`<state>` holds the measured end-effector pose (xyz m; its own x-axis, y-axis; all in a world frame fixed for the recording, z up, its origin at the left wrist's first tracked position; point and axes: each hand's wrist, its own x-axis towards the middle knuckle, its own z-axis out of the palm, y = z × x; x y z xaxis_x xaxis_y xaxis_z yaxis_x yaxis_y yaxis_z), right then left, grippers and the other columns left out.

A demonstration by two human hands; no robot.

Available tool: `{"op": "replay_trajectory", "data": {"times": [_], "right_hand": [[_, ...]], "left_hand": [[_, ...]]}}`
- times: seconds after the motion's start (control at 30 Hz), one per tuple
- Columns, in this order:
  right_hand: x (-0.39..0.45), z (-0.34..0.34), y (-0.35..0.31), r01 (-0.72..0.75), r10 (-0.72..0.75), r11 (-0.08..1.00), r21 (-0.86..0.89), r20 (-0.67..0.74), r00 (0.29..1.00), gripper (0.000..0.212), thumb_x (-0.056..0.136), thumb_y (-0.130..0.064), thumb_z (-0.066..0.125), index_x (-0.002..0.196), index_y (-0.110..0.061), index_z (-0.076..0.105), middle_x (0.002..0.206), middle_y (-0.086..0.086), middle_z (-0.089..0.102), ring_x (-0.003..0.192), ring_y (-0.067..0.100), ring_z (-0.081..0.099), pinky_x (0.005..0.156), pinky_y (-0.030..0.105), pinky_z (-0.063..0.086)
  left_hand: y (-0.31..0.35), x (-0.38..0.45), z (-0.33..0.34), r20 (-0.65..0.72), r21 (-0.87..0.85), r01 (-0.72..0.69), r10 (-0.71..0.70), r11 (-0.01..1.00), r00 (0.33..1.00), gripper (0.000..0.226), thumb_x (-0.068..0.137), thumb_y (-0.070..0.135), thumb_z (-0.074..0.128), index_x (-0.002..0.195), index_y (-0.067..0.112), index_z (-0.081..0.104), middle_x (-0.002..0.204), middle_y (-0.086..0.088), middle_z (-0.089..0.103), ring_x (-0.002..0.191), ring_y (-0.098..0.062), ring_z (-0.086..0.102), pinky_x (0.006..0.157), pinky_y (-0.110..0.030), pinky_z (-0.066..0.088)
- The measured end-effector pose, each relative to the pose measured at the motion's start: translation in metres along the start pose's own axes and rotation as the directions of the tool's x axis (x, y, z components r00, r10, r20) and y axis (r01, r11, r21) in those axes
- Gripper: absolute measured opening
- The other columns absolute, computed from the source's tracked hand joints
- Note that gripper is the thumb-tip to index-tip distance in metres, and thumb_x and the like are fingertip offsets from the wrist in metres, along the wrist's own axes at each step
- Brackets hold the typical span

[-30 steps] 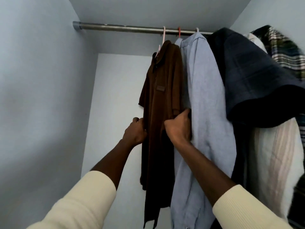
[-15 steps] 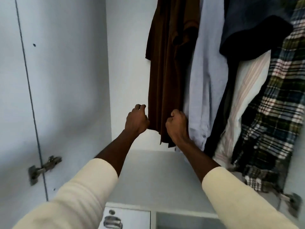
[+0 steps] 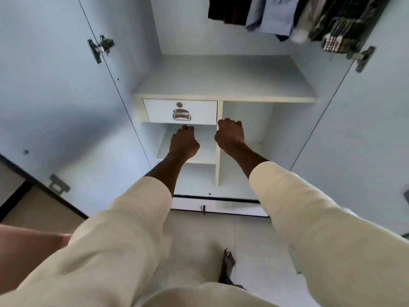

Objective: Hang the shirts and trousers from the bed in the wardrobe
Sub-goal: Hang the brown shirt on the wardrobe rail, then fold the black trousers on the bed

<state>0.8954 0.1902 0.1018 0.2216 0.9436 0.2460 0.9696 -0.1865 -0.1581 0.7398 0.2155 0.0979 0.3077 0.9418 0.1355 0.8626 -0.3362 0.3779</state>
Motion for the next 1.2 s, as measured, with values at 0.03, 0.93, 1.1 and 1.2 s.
{"op": "replay_trajectory", "data": {"times": [0.03,0.93,1.1,1.2], "right_hand": [[-0.036,0.018,-0.006,-0.007,0.007,1.000,0.000,0.064,0.998,0.021,0.089,-0.012,0.051,0.108,-0.010,0.061,0.110,0.011,0.064,0.099,0.029,0.062,0.094,0.036,0.036],[-0.497,0.089,-0.221,0.551,-0.523,0.829,0.100,0.491,0.697,0.025,0.093,-0.015,0.048,0.114,-0.010,0.060,0.116,0.011,0.061,0.108,0.029,0.059,0.097,0.037,0.040],[-0.549,0.087,-0.320,0.662,-0.639,0.741,0.116,0.425,0.641,0.018,0.087,-0.010,0.050,0.099,-0.007,0.063,0.107,0.014,0.065,0.098,0.035,0.061,0.083,0.037,0.042],[-0.596,0.086,-0.401,0.682,-0.659,0.718,0.137,0.449,0.603,0.022,0.085,-0.009,0.048,0.102,-0.006,0.063,0.108,0.014,0.064,0.096,0.037,0.061,0.083,0.039,0.043]], "left_hand": [[-0.011,-0.036,0.017,0.070,0.006,0.047,-0.047,0.999,0.996,0.045,0.085,0.006,0.055,0.131,0.006,0.054,0.132,-0.015,0.053,0.117,-0.037,0.055,0.097,-0.041,0.044],[-0.206,-0.600,0.021,0.203,0.169,0.615,-0.638,0.770,0.743,0.041,0.087,0.014,0.052,0.128,0.011,0.053,0.126,-0.012,0.054,0.115,-0.033,0.053,0.095,-0.041,0.043],[-0.281,-0.694,-0.022,0.105,0.113,0.715,-0.724,0.690,0.682,0.030,0.089,0.015,0.049,0.118,0.009,0.056,0.125,-0.014,0.055,0.115,-0.033,0.054,0.097,-0.042,0.042],[-0.341,-0.765,-0.053,0.068,0.096,0.767,-0.773,0.634,0.630,0.031,0.091,0.016,0.049,0.121,0.008,0.055,0.128,-0.014,0.053,0.117,-0.033,0.052,0.097,-0.041,0.041]]}}
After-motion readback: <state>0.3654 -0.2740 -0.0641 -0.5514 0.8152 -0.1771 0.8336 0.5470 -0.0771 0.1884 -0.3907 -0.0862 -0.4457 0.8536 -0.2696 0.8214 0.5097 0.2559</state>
